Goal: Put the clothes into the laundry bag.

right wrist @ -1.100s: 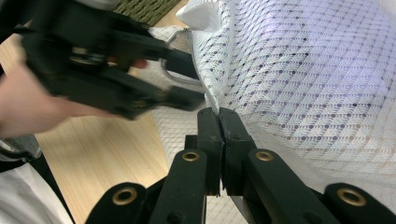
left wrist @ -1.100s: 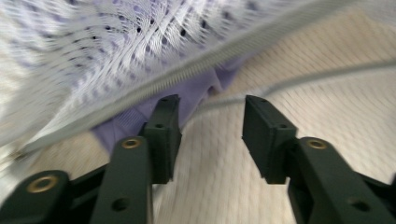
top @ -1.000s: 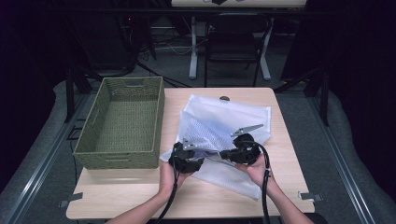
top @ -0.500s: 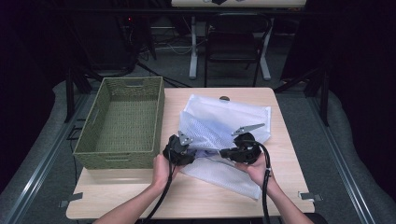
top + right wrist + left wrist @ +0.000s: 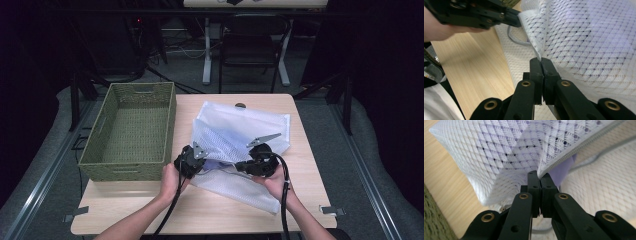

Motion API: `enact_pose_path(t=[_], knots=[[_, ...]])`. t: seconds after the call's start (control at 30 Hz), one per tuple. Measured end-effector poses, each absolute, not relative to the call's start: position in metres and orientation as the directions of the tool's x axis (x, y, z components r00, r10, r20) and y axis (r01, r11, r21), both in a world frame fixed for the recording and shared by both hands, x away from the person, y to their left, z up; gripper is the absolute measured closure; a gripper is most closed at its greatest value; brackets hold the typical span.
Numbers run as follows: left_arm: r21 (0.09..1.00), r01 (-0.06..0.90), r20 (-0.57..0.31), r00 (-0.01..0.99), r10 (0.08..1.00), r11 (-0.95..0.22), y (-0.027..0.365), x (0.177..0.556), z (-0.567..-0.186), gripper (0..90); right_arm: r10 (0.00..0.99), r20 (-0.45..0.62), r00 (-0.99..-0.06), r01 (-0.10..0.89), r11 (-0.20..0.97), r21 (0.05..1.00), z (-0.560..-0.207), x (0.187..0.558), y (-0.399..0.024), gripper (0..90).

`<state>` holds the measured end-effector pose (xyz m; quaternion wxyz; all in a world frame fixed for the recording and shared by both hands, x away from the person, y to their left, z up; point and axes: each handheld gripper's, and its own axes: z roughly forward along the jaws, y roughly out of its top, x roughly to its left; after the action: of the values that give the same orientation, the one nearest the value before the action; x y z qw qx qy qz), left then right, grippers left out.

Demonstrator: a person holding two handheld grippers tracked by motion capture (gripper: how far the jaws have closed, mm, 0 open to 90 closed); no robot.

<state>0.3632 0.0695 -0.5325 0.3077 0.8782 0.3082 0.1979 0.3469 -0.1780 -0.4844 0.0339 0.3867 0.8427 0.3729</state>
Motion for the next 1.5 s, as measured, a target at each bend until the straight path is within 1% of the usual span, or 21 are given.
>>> enact_pose_path(t=[0.13,0.43,0.53,0.6,0.7,0.87,0.93,1.1,1.2,1.33,1.43,1.5], knots=[[0.650,0.399,0.165,0.757,0.633,-0.646,0.081,0.349,-0.528,88.8,0.666,0.221,-0.713,0.619,0.449,0.644,-0.488,0.346,-0.176,88.7],[0.614,0.405,0.148,0.784,0.602,-0.678,0.091,0.332,-0.530,88.8,0.647,0.207,-0.734,0.611,0.495,0.618,-0.496,0.344,-0.168,88.7],[0.595,0.423,0.130,0.788,0.601,-0.683,0.094,0.332,-0.536,88.5,0.633,0.195,-0.749,0.598,0.520,0.610,-0.502,0.343,-0.165,88.5],[0.589,0.455,0.096,0.781,0.617,-0.668,0.096,0.336,-0.540,88.4,0.622,0.167,-0.765,0.578,0.550,0.603,-0.507,0.343,-0.161,88.6],[0.566,0.476,0.068,0.787,0.614,-0.673,0.095,0.339,-0.545,88.4,0.625,0.140,-0.768,0.574,0.575,0.583,-0.516,0.348,-0.157,88.6],[0.528,0.481,0.036,0.811,0.584,-0.700,0.092,0.333,-0.550,88.5,0.637,0.152,-0.756,0.602,0.583,0.546,-0.527,0.354,-0.158,88.5],[0.521,0.482,0.023,0.817,0.576,-0.704,0.091,0.329,-0.550,88.5,0.625,0.149,-0.766,0.593,0.598,0.540,-0.528,0.352,-0.159,88.4],[0.515,0.500,-0.044,0.826,0.562,-0.696,0.090,0.319,-0.550,88.5,0.614,0.157,-0.774,0.594,0.616,0.518,-0.532,0.346,-0.163,88.3],[0.492,0.497,-0.050,0.836,0.547,-0.714,0.085,0.314,-0.553,88.4,0.609,0.161,-0.777,0.600,0.638,0.483,-0.539,0.348,-0.163,87.7],[0.483,0.505,-0.052,0.832,0.552,-0.715,0.083,0.313,-0.554,88.2,0.598,0.150,-0.787,0.593,0.666,0.454,-0.544,0.350,-0.163,86.1],[0.485,0.527,-0.085,0.823,0.562,-0.698,0.085,0.316,-0.556,87.0,0.599,0.149,-0.787,0.595,0.674,0.437,-0.547,0.350,-0.164,83.7],[0.483,0.540,-0.107,0.818,0.565,-0.690,0.086,0.319,-0.557,84.3,0.591,0.130,-0.796,0.585,0.696,0.415,-0.549,0.349,-0.163,82.4]])
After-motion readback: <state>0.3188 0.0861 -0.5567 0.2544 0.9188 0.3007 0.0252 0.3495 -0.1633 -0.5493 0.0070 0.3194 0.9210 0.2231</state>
